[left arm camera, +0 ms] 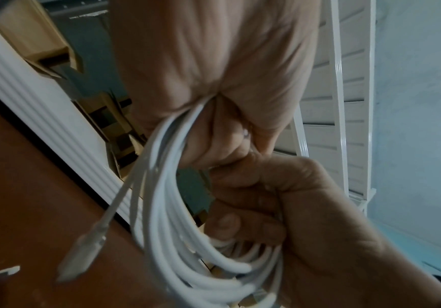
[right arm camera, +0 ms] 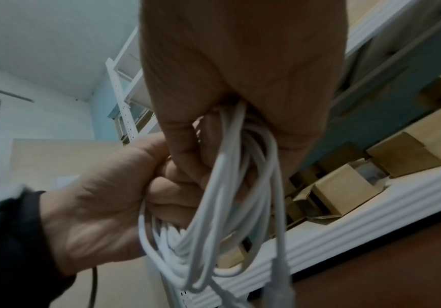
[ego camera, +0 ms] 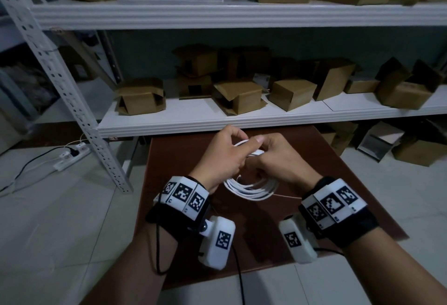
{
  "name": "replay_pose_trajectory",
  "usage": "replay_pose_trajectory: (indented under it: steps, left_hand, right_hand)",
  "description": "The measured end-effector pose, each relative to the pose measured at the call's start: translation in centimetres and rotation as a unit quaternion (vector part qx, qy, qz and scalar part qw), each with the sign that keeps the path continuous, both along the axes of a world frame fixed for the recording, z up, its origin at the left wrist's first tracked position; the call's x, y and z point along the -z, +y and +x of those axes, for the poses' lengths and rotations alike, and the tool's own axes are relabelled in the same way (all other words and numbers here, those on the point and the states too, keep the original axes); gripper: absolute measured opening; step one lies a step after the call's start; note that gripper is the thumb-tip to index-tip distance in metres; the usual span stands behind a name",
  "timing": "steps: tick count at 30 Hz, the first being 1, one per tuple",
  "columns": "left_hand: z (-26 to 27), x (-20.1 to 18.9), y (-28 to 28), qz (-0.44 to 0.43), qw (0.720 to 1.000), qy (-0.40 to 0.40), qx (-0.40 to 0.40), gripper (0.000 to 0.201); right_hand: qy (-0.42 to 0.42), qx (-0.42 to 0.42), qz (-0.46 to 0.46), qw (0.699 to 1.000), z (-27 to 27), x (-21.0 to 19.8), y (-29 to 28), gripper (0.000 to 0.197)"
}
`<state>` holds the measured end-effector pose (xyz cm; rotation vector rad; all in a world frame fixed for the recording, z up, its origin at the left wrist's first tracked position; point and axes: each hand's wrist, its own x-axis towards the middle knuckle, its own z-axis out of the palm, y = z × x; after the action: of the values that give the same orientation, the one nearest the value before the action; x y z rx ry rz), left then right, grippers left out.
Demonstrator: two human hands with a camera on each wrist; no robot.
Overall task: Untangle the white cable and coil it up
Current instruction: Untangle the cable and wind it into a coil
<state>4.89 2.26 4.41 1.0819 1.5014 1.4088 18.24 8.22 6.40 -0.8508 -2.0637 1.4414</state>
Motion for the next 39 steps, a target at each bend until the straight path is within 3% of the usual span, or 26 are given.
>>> replay_pose_trajectory:
  steps: [6,11,14,16,19,22,26,31,35,37,39]
  left_hand:
    - [-0.3,-0.8,0.1,0.025,0.991,-0.129,0.035,0.034]
    - [0.4,-0.7,-0.2,0.11,0.952,-0.283,0.041,0.023]
    - [0.9,-0.1,-0.1,0.118,0.938,-0.325,0.025,0.029]
    - [0.7,-0.2,-0.2,0.104,0.942,-0.318,0.022,0.035]
    - [0.0,-0.4,-0.3,0.079,0.95,-0.302,0.033,0.041]
    - [-0.2,-0.5,-0.5,0.074,0.971,-0.228,0.013,0.042]
    - [-0.2,-0.5,-0.9,0.05,0.983,-0.176,-0.028,0.055]
    - [0.1,0.9,-0.6,-0.008,0.963,-0.269,-0.021,0.077]
    - [0.0,1.4,-0.4,-0.029,0.947,-0.32,0.016,0.079]
    - [-0.1,0.9,-0.4,-0.016,0.959,-0.284,0.004,0.077]
    - [0.0,0.3,-0.4,-0.005,0.982,-0.187,-0.017,0.077]
  right_hand:
    - [0.07,0.072,-0.103,0.99,-0.5,-0.1,-0.4,0.024]
    - [0.22,0.18,-0.237,0.929,-0.9,-0.2,0.0,0.015]
    - [0.266,0.199,-0.275,0.902,-1.1,0.3,-0.1,0.033]
    - [0.268,0.192,-0.274,0.903,-1.3,0.5,-0.5,0.036]
    - [0.275,0.183,-0.276,0.903,-1.4,0.7,-0.7,0.024]
    - [0.283,0.195,-0.277,0.897,-1.3,0.6,-0.8,0.024]
    - [0.35,0.204,-0.343,0.848,-1.3,0.3,-0.6,0.043]
    - [0.424,0.183,-0.414,0.784,-1.1,0.4,0.4,0.041]
    - [0.419,0.208,-0.41,0.783,-1.0,0.5,0.6,0.042]
    - [0.409,0.237,-0.394,0.788,-1.0,0.4,0.6,0.04]
    - [0.414,0.255,-0.389,0.783,-0.7,0.5,0.9,0.04]
